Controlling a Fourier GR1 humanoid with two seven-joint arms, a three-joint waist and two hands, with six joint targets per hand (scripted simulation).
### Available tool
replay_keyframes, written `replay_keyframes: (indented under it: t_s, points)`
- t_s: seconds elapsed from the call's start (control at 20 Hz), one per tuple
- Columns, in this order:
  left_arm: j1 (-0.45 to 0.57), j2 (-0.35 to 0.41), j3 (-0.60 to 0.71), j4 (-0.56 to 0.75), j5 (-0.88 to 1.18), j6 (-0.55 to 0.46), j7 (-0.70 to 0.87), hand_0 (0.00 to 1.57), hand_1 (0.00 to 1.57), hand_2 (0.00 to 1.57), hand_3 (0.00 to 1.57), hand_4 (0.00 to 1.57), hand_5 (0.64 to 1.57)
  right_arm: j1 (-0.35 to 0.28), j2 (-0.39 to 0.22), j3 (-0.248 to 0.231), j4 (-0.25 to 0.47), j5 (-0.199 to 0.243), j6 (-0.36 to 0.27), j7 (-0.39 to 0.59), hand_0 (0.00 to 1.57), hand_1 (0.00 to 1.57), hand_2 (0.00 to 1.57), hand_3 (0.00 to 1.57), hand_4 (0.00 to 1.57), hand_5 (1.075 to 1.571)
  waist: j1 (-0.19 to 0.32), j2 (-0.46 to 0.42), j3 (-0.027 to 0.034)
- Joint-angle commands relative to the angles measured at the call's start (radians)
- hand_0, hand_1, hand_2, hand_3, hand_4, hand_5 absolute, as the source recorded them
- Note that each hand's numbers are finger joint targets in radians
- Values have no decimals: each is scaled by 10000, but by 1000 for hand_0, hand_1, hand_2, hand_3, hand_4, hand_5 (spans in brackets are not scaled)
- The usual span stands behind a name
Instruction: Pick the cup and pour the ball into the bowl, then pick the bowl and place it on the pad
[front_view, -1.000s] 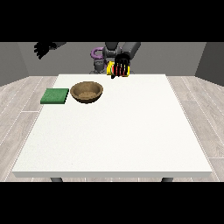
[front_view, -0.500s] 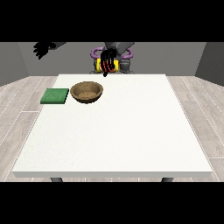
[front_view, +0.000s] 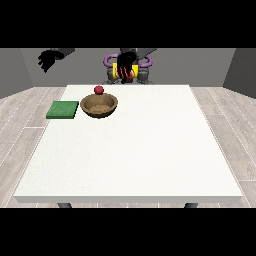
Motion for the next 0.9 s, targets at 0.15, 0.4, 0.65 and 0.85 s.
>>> replay_keyframes:
  t_s: [0.15,0.4,0.65,0.85]
  points:
    - [1535,304,2053,-1747,2237,2875,-1406,1018,1018,1545,1223,1232,1563,236,-102,-338,182,-231,55,-147,0,0,0,0,711,1570,825,918,-45]
    - [1599,-361,3935,-4399,5849,3977,-2717,0,0,0,0,904,1570,-323,146,-393,289,-340,-309,-111,0,0,0,0,703,1570,1395,1906,-192]
    - [1582,-374,5555,-6400,9382,2314,-3937,0,0,0,0,157,1440,-188,387,-650,379,-449,-690,-331,0,0,0,0,655,1571,2204,2449,-141]
    - [1418,970,7157,-7174,11847,-199,-4484,0,0,0,0,214,1500,-178,376,-1050,408,-476,-1255,-635,0,0,0,0,417,1570,3115,3022,-70]
